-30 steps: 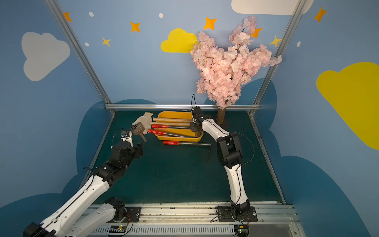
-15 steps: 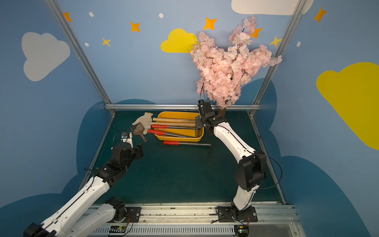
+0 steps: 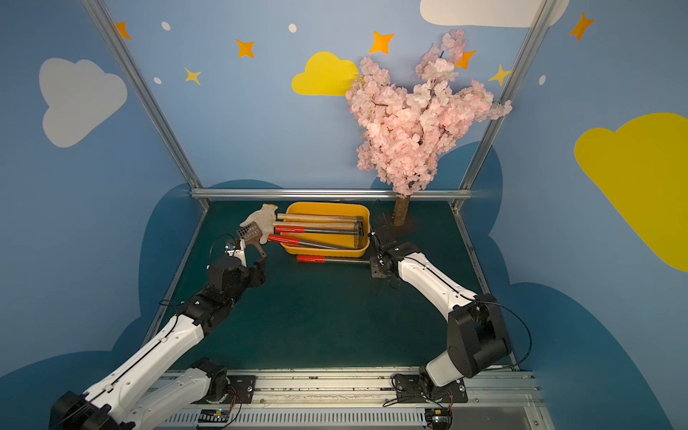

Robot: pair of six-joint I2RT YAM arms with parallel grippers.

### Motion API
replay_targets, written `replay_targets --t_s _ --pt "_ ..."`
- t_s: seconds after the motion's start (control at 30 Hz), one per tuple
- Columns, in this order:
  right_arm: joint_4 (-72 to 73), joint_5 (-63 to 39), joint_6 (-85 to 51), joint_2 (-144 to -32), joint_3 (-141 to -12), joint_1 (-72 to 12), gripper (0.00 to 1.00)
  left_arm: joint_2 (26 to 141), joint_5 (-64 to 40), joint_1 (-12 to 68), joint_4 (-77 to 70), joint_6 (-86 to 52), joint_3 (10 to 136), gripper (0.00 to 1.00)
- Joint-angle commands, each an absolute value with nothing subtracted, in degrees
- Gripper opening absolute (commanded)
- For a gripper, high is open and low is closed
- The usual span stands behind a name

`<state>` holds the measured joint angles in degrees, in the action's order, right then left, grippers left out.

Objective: Put the small hoe into the storage box
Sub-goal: Place the hoe in the storage box, then pick up the hoe from the center of the board.

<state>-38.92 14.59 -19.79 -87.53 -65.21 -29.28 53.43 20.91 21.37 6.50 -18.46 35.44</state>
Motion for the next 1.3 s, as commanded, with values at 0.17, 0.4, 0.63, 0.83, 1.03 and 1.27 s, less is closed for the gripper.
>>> replay_targets --t_s 0.17,0.4,0.63,0.83,1.03,1.27 --pt "-39.0 12.6 -22.5 -93.9 -66.3 -28.8 0.30 52.0 20.3 20.7 6.0 -18.4 34.5 0.69" --pt "-38.6 13.7 -22.8 -97.6 -66.5 -28.1 0.26 52.0 19.7 19.9 6.0 -18.3 34.4 0.69" --pt "-38.1 16.4 -22.9 -97.6 -65.4 -27.2 0.03 52.2 19.4 19.6 5.7 -18.5 34.1 0.69" --pt "-37.8 20.4 -22.5 -96.6 -64.9 -27.2 0.00 51.7 19.3 19.6 6.0 -18.8 33.8 0.69" --pt "-38.9 21.6 -21.5 -92.2 -64.7 -27.3 0.00 51.5 18.7 19.7 6.1 -18.8 33.8 0.69" --pt "-48.1 19.9 -16.8 -88.2 -71.2 -27.3 0.00 51.1 5.0 21.8 1.1 -9.9 33.1 0.69"
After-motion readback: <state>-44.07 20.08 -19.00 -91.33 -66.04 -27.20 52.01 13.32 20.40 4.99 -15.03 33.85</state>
